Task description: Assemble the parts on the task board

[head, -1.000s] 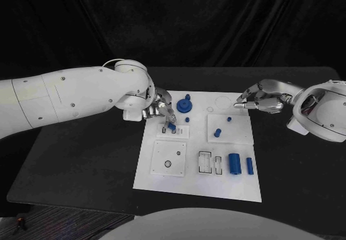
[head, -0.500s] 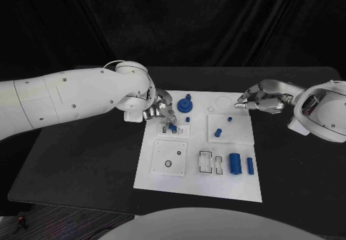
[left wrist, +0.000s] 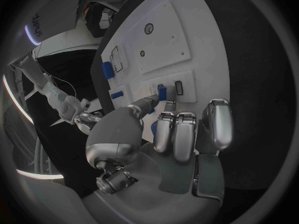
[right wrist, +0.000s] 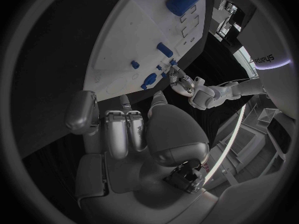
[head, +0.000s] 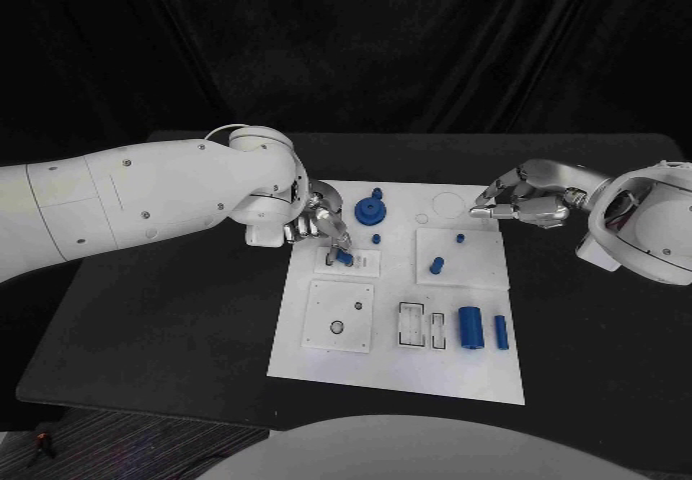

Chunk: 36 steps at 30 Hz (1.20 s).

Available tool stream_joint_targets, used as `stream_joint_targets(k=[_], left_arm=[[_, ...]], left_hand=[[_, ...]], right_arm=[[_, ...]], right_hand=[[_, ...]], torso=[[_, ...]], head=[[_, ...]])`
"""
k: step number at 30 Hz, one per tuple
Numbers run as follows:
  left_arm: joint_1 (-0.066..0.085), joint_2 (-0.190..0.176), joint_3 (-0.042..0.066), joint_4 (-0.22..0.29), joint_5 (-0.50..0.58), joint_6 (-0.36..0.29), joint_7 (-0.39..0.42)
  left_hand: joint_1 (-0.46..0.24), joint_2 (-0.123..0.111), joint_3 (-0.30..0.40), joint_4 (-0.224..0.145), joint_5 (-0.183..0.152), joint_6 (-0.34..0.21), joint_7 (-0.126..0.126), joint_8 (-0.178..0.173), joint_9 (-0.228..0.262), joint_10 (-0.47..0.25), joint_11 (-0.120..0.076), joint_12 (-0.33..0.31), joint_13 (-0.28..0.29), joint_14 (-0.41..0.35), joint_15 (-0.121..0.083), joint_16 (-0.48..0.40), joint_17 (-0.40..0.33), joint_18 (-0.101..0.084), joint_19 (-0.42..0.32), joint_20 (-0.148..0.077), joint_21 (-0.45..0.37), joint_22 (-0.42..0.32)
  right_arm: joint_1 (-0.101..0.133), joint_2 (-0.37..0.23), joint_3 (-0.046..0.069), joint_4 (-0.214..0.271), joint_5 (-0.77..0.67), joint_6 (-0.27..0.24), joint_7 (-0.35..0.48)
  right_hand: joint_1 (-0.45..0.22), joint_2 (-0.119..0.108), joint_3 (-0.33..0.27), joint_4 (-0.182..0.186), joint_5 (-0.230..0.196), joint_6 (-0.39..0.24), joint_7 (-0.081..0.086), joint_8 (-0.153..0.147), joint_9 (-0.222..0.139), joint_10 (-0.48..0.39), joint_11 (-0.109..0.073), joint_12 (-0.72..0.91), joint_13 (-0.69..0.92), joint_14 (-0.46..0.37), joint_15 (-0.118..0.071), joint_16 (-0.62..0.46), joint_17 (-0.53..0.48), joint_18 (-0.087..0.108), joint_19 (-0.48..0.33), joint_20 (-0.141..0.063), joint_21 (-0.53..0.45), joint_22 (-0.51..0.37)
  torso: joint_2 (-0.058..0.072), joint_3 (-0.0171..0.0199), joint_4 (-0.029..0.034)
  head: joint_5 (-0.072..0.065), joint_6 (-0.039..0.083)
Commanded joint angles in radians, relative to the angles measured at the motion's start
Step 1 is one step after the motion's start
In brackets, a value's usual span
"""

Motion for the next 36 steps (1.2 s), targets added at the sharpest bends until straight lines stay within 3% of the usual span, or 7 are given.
stream_joint_targets(k=[1, 10, 12, 17, 21, 36], left_arm=[[-0.003, -0.001, 0.000, 0.004, 0.009, -0.004, -0.001], [-0.004, -0.001, 0.000, 0.006, 0.009, -0.001, -0.001], [-0.005, 0.000, 0.000, 0.005, 0.009, 0.000, -0.001], [-0.006, 0.001, 0.000, 0.005, 0.009, 0.000, 0.001], [-0.007, 0.000, 0.000, 0.004, 0.009, -0.002, 0.003], [-0.009, -0.008, 0.000, 0.005, 0.009, -0.015, 0.010]], left_hand=[[-0.013, 0.001, 0.002, 0.006, -0.007, -0.008, 0.000, -0.005, 0.000, 0.047, 0.010, -0.005, 0.207, 0.102, 0.007, 0.003, 0.263, 0.020, -0.005, -0.001, -0.005, 0.087], [-0.015, 0.001, -0.002, 0.008, -0.022, -0.007, 0.000, -0.008, 0.000, 0.045, 0.011, -0.007, 0.205, 0.102, 0.008, 0.003, 0.263, 0.020, -0.007, 0.001, -0.007, 0.086], [-0.019, 0.003, -0.010, 0.015, -0.064, -0.005, 0.001, -0.013, 0.000, 0.045, 0.012, -0.008, 0.204, 0.102, 0.010, 0.003, 0.263, 0.020, -0.007, 0.004, -0.009, 0.087], [-0.035, 0.003, -0.036, 0.040, -0.116, -0.001, 0.004, -0.023, -0.003, 0.043, 0.015, -0.010, 0.202, 0.102, 0.012, 0.003, 0.263, 0.021, -0.007, 0.007, -0.012, 0.089], [-0.058, 0.000, -0.089, 0.086, -0.159, 0.008, 0.007, -0.038, -0.009, 0.043, 0.018, -0.010, 0.201, 0.102, 0.015, 0.003, 0.263, 0.021, -0.005, 0.010, -0.016, 0.092], [-0.066, -0.007, -0.149, 0.131, -0.188, 0.017, 0.009, -0.053, -0.015, 0.042, 0.020, -0.011, 0.200, 0.102, 0.017, 0.003, 0.263, 0.021, -0.005, 0.012, -0.021, 0.096]], right_arm=[[-0.003, 0.000, 0.001, -0.001, -0.001, 0.011, -0.015], [-0.005, 0.001, 0.001, -0.003, -0.001, 0.011, -0.014], [-0.006, 0.002, 0.001, -0.004, -0.001, 0.011, -0.014], [-0.008, 0.003, 0.001, -0.005, -0.001, 0.010, -0.014], [-0.010, 0.004, 0.001, -0.008, -0.001, 0.010, -0.014], [-0.013, 0.004, 0.001, -0.011, -0.001, 0.006, -0.013]], right_hand=[[0.013, -0.003, -0.008, 0.000, 0.003, 0.008, -0.002, -0.004, -0.001, 0.048, 0.007, -0.004, 0.191, 0.088, 0.008, -0.005, 0.188, 0.015, -0.005, 0.001, -0.006, 0.138], [0.013, -0.003, -0.008, 0.000, 0.003, 0.008, -0.002, -0.004, -0.001, 0.048, 0.007, -0.004, 0.191, 0.088, 0.008, -0.005, 0.188, 0.015, -0.005, 0.001, -0.006, 0.138], [0.014, -0.003, -0.008, 0.000, 0.004, 0.008, -0.002, -0.004, -0.001, 0.048, 0.007, -0.004, 0.190, 0.088, 0.008, -0.005, 0.188, 0.015, -0.005, 0.001, -0.007, 0.138], [0.014, -0.003, -0.008, 0.000, 0.004, 0.008, -0.002, -0.004, -0.001, 0.048, 0.007, -0.004, 0.190, 0.088, 0.008, -0.005, 0.188, 0.015, -0.005, 0.001, -0.007, 0.138], [0.016, -0.003, -0.008, 0.000, 0.004, 0.008, -0.002, -0.005, -0.001, 0.048, 0.007, -0.004, 0.190, 0.088, 0.008, -0.006, 0.187, 0.015, -0.005, 0.001, -0.007, 0.138], [0.023, -0.004, -0.009, -0.002, 0.006, 0.009, -0.001, -0.006, -0.002, 0.047, 0.007, -0.005, 0.190, 0.088, 0.008, -0.006, 0.188, 0.015, -0.005, 0.001, -0.008, 0.138]], torso=[[-0.001, -0.0006, -0.0004], [-0.001, 0.0000, -0.0009], [-0.001, 0.0001, -0.0015], [-0.001, 0.0004, -0.0012], [-0.001, 0.0010, -0.0015], [-0.001, -0.0003, -0.0004]], head=[[0.002, 0.000], [0.003, 0.000], [0.004, 0.000], [0.005, 0.000], [0.005, 0.000], [0.003, 0.000]])
